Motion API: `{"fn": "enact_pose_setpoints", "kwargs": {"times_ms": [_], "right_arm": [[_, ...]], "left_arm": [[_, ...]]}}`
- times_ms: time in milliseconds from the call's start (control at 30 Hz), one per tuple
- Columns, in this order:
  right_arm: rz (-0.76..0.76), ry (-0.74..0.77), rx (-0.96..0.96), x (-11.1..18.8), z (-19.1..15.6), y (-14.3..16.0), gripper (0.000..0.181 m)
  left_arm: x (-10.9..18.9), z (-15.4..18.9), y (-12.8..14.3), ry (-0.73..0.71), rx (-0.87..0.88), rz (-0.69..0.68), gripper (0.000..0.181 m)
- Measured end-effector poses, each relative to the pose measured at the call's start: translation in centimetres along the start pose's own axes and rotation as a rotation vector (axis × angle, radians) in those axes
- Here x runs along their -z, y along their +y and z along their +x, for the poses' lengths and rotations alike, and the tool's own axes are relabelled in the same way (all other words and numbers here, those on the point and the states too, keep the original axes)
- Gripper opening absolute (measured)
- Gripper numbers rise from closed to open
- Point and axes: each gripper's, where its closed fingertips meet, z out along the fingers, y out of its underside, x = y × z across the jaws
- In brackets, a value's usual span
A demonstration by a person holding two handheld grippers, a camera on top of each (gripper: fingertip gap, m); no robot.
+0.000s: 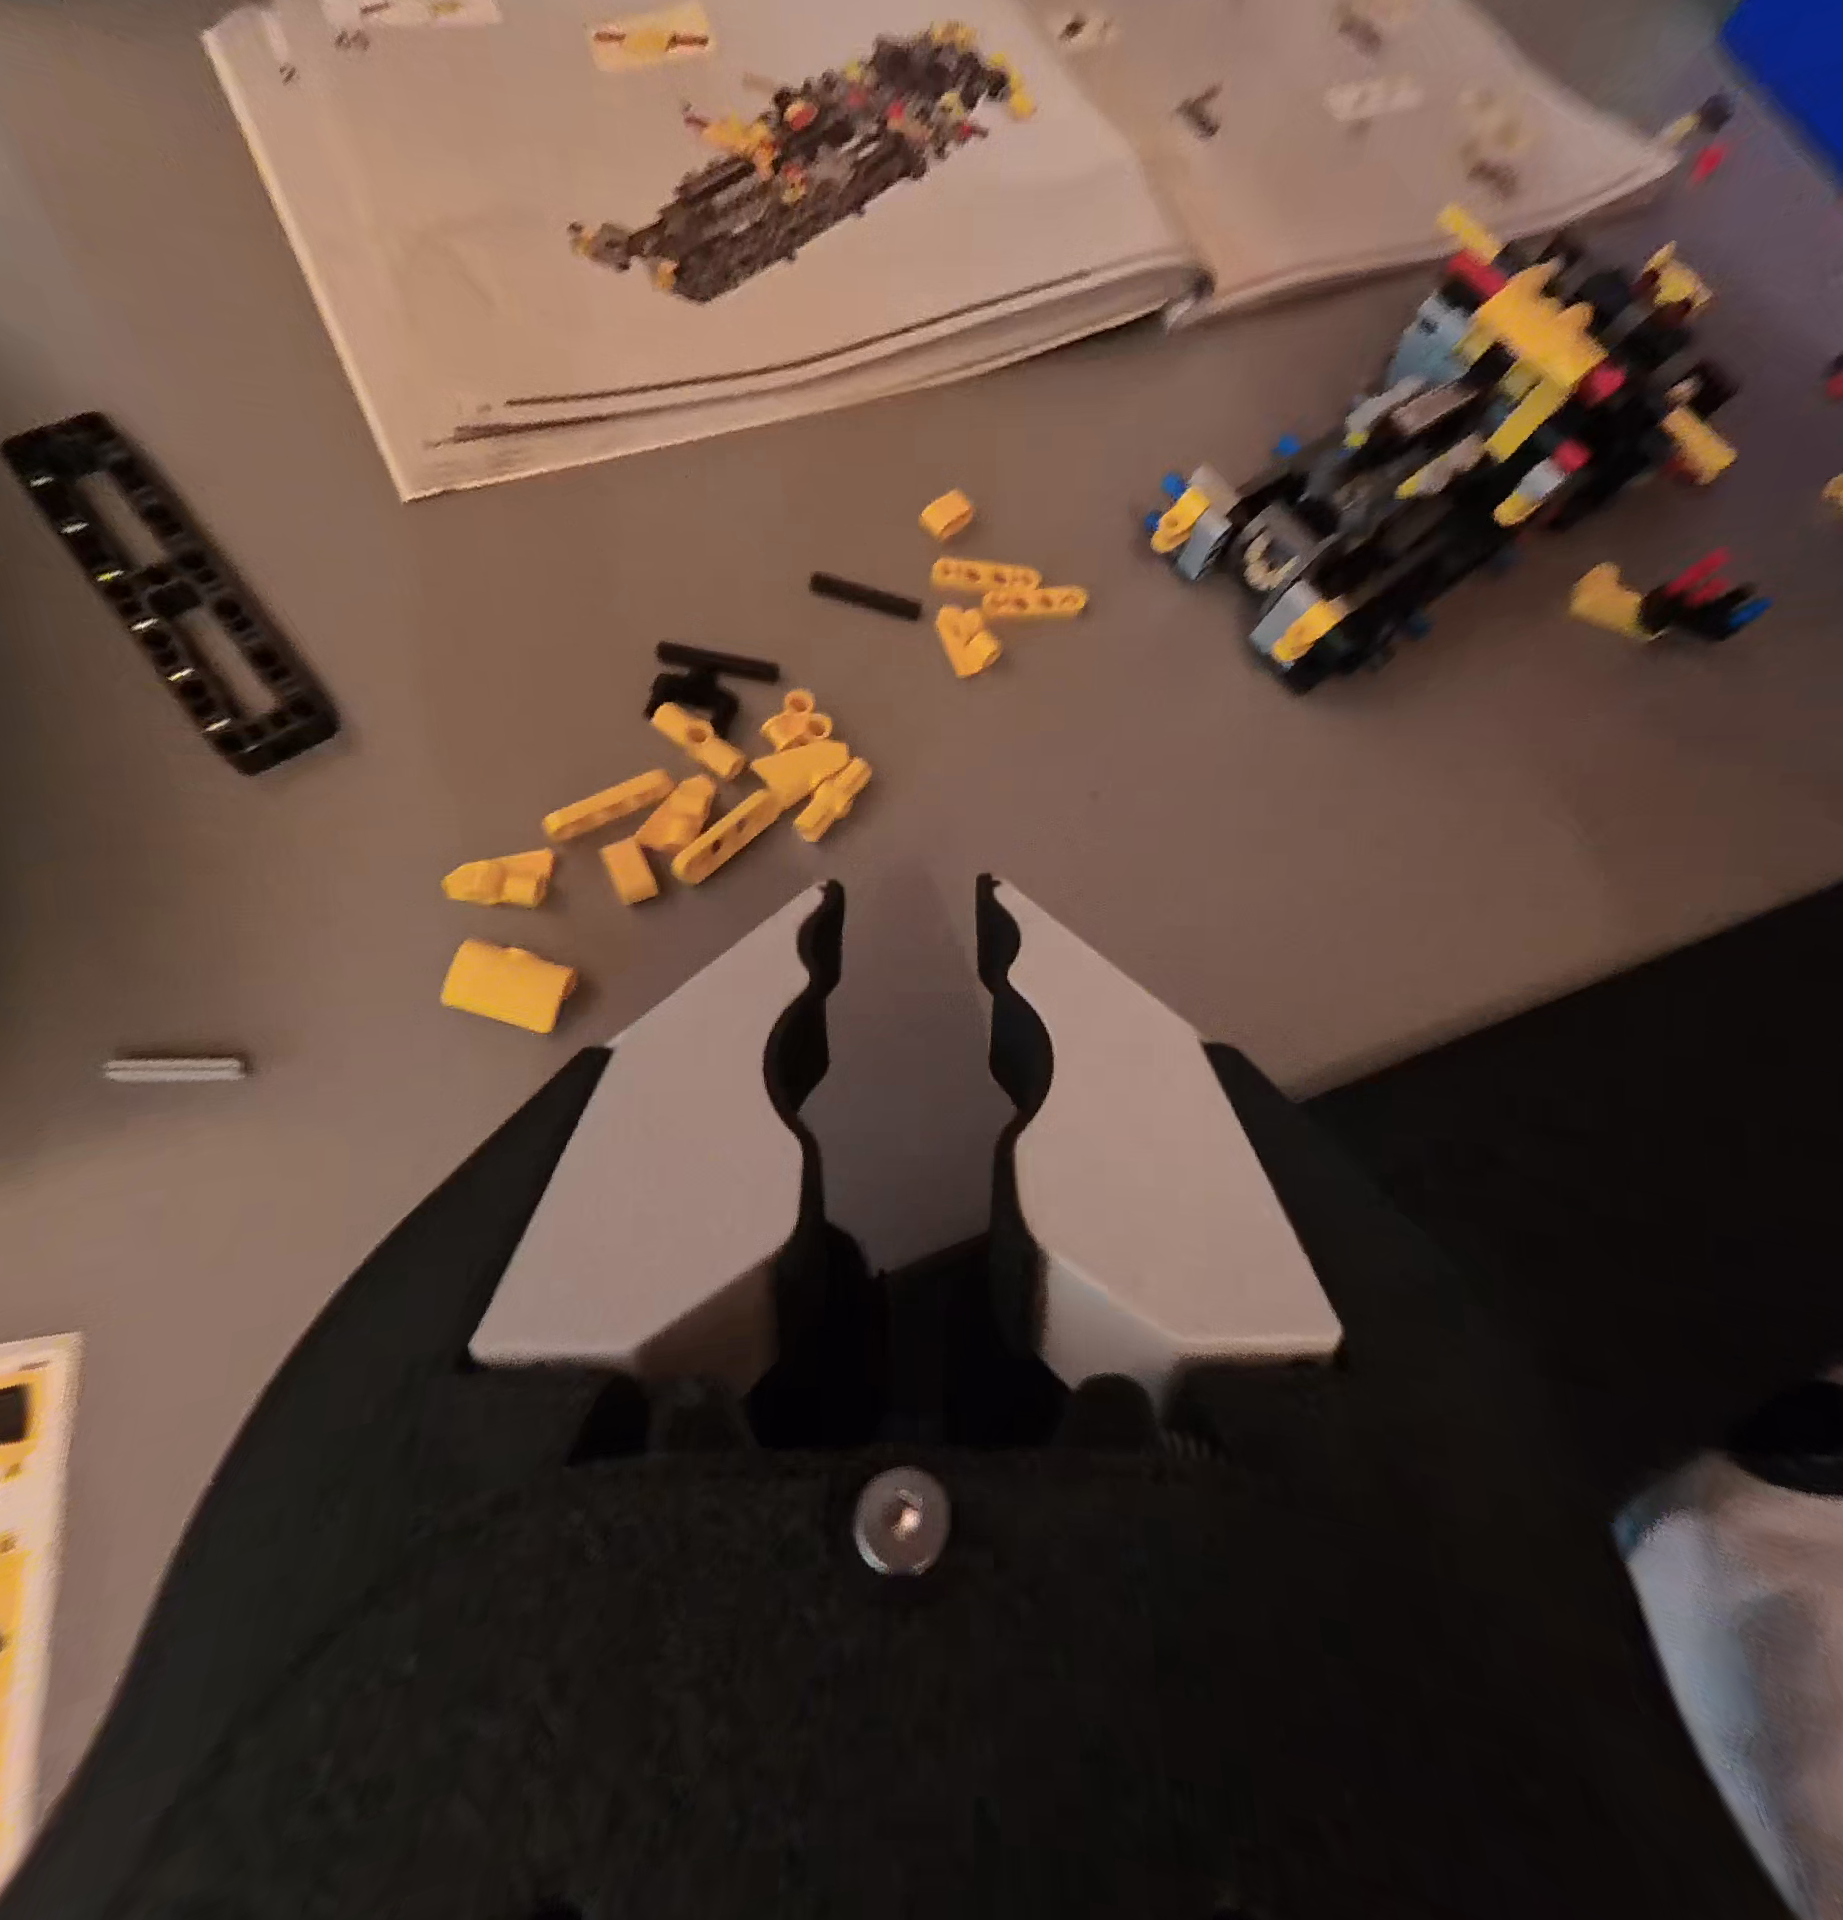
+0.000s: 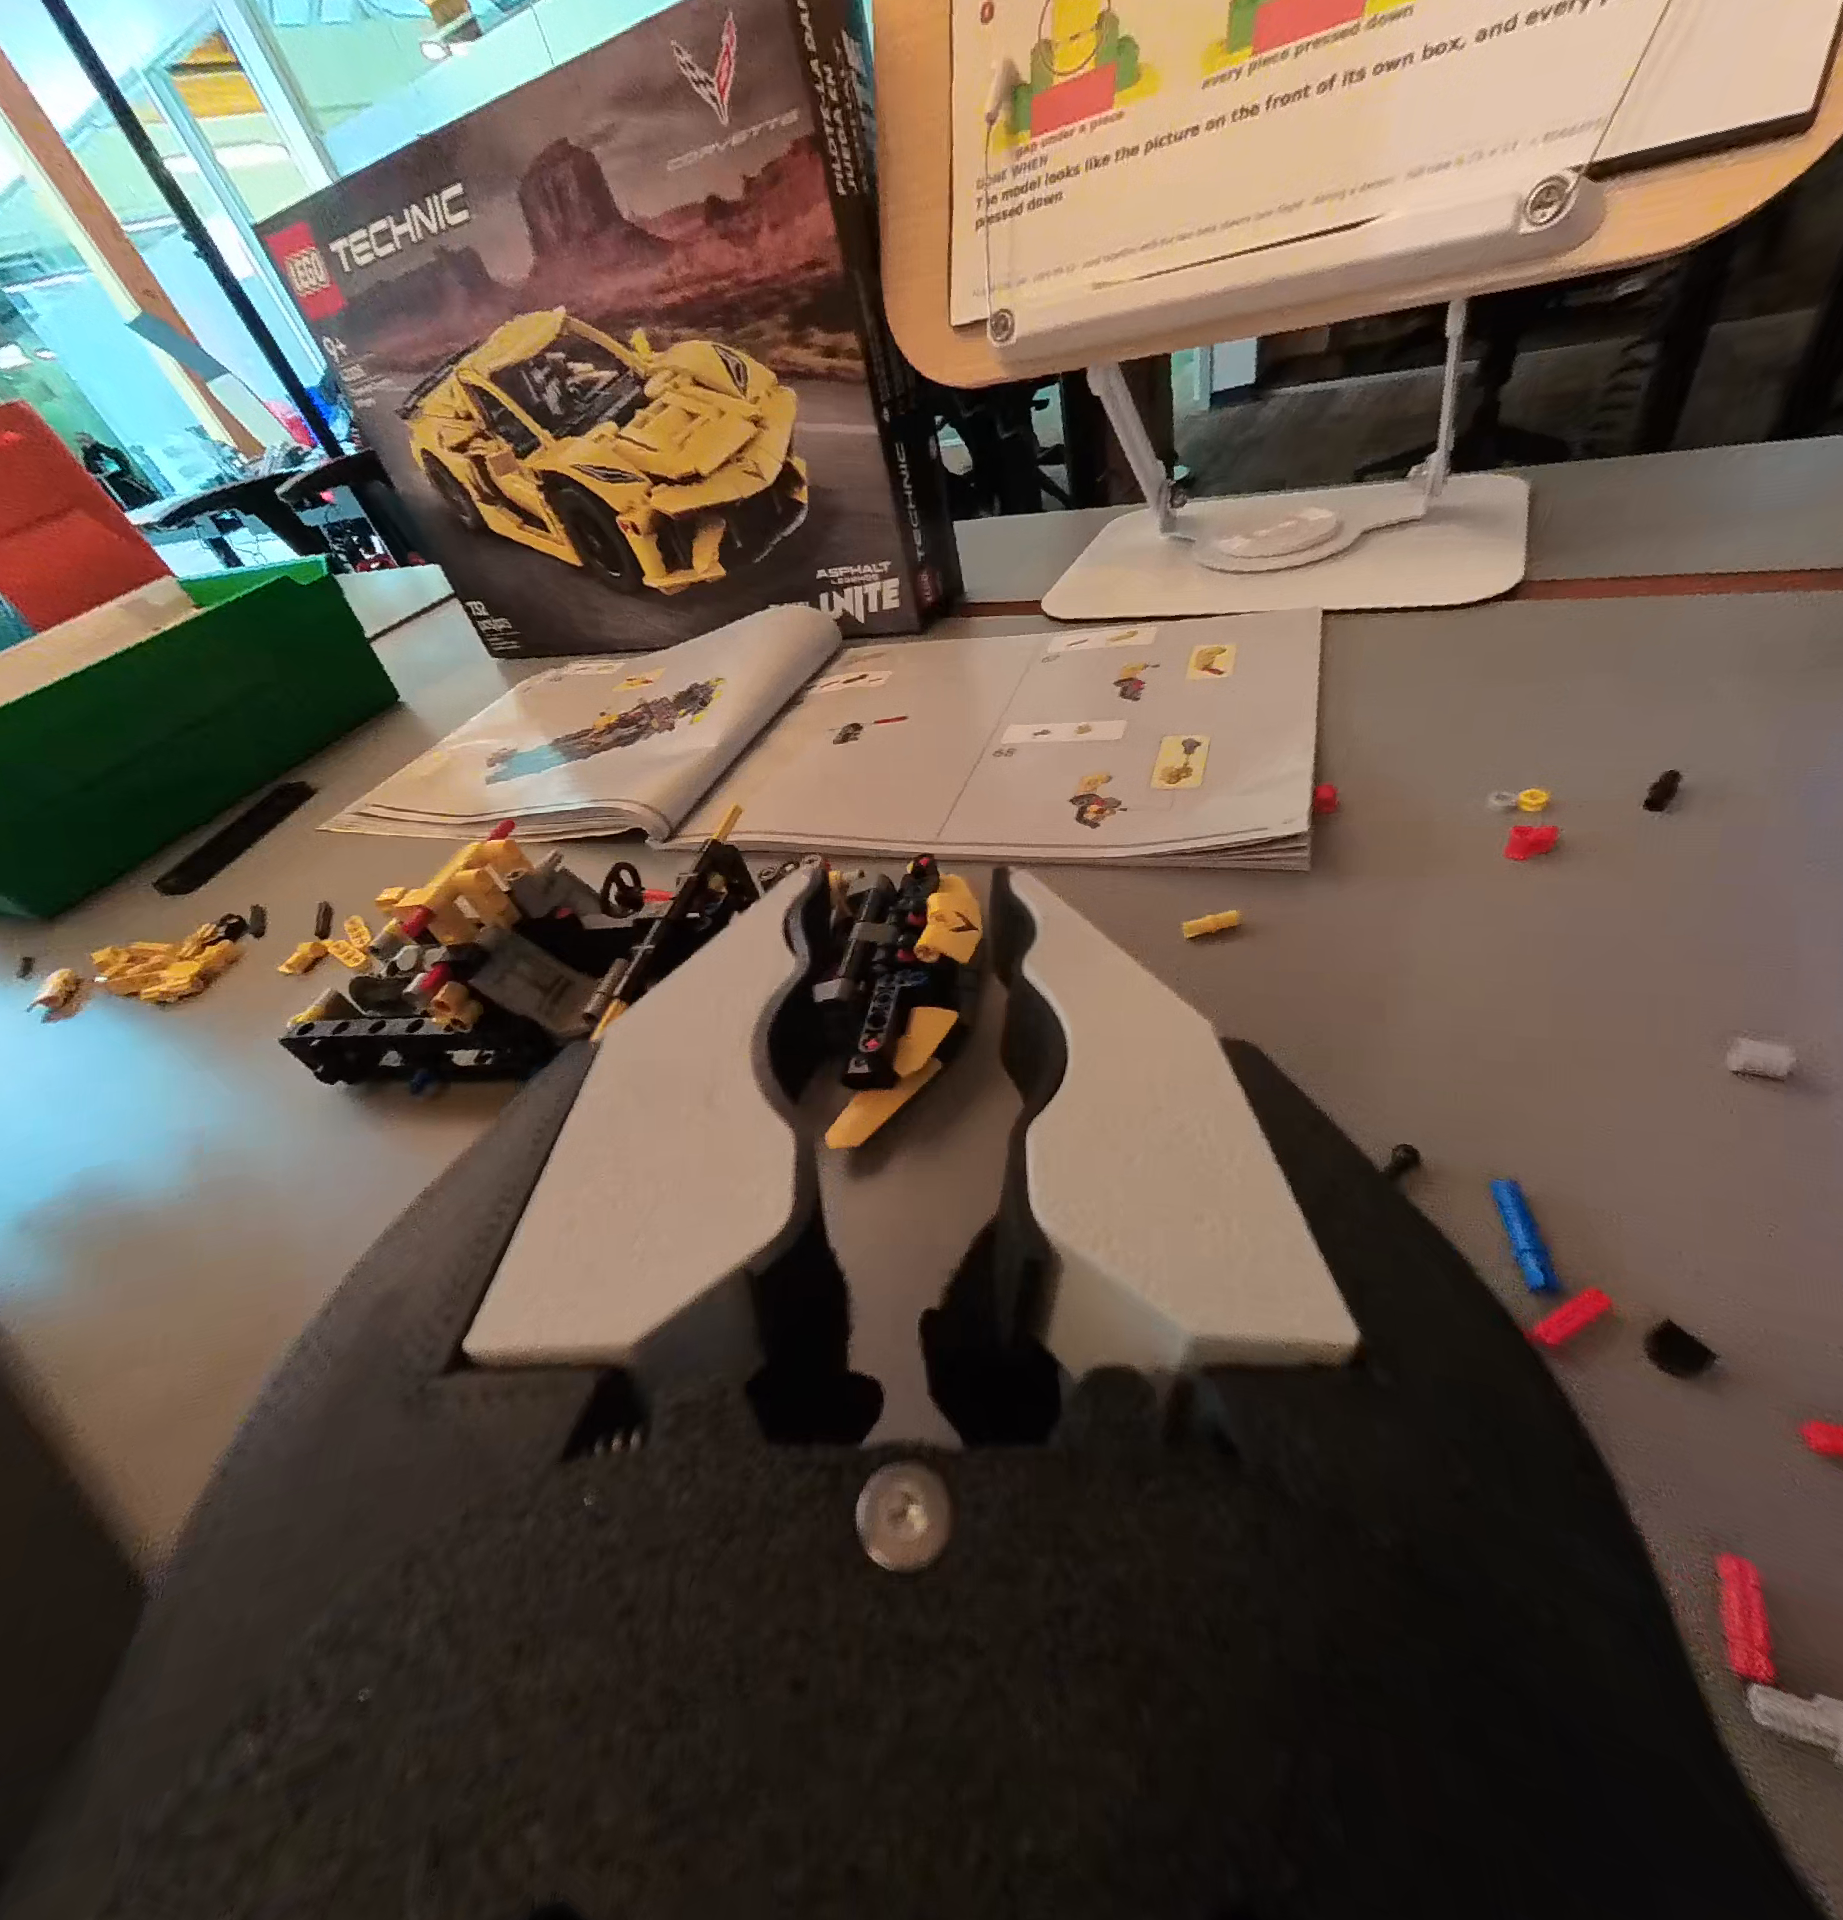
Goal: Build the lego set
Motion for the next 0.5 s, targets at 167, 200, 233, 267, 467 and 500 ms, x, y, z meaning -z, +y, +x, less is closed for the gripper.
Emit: {"fn": "enact_pose_setpoints", "kwargs": {"times_ms": [167, 200, 233, 267, 467, 500], "right_arm": [[-0.060, -0.070, -0.060, -0.4, -0.8, 1.0, 0.025], [-0.061, -0.077, -0.070, -0.4, -0.9, 1.0, 0.023], [-0.055, -0.080, -0.070, -0.4, -0.9, 1.0, 0.022], [-0.050, -0.076, -0.069, -0.4, -0.8, 0.9, 0.022], [-0.052, -0.080, -0.079, -0.5, -0.8, 0.9, 0.021], [-0.054, -0.082, -0.084, -0.5, -0.7, 0.9, 0.021]], "left_arm": [[-0.5, -3.0, 0.3, -0.111, -0.073, -0.081, 0.026], [-0.6, -3.7, 0.2, -0.125, -0.071, -0.093, 0.026], [-0.8, -4.2, 0.2, -0.126, -0.060, -0.102, 0.026], [-1.0, -4.6, 0.2, -0.125, -0.046, -0.113, 0.026], [-1.9, -5.9, 0.6, -0.157, -0.064, -0.174, 0.026], [-2.1, -6.0, 0.6, -0.156, -0.069, -0.185, 0.025]]}}
